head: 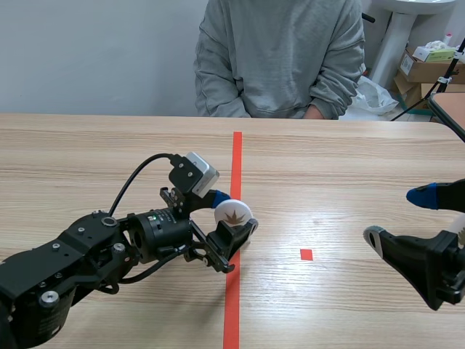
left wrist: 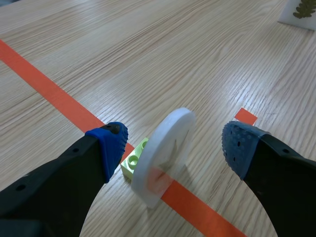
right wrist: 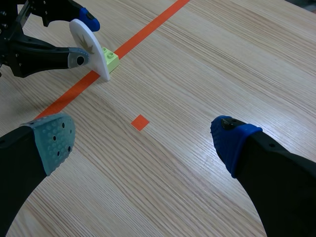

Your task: Do the leaf sorting experiment

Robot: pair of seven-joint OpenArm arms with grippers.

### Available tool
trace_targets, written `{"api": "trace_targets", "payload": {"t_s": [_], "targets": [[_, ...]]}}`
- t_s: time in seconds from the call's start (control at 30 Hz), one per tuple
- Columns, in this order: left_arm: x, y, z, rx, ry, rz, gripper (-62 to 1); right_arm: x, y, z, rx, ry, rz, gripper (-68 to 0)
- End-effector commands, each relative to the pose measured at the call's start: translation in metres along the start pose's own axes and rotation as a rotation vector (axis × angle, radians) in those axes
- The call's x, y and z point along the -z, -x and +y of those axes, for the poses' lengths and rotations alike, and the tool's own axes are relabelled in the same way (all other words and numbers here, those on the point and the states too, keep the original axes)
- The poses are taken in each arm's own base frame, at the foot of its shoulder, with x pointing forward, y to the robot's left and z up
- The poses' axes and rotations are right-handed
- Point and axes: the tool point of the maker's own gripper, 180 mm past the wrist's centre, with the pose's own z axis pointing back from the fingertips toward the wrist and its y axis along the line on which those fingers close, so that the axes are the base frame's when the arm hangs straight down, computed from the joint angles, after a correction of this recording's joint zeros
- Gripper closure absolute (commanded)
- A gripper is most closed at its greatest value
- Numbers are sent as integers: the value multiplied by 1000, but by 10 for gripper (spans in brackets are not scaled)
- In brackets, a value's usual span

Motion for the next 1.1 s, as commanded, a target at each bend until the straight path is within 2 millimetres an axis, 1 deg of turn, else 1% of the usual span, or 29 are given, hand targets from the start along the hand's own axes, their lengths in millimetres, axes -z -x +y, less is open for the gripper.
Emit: {"api": "trace_targets", "payload": {"t_s": [0.0, 0.17, 0.4, 0.57, 0.63, 0.87, 0.97, 1.07], "targets": [[2, -6, 1, 15, 2, -18, -373, 1, -10, 3, -13, -21, -27, -560], [1, -1, 6, 23, -23, -4, -254, 1, -10, 3, -13, -21, -28, -560], [1, -1, 6, 21, -23, -4, -132, 1, -10, 3, -13, -21, -28, -560], [1, -1, 6, 21, -22, -6, -69, 1, -10, 3, -13, -21, -28, -560], [1, -2, 5, 20, -21, -13, -53, 1, -10, 3, -13, -21, -28, -560], [0, -3, 5, 14, -20, -24, -53, 1, -10, 3, -13, -21, -28, -560], [0, -10, 4, 12, -11, -50, -53, 1, -10, 3, -13, -21, -28, -560], [0, -18, -2, 14, 16, -71, -53, 1, -10, 3, -13, -21, -28, -560]]}}
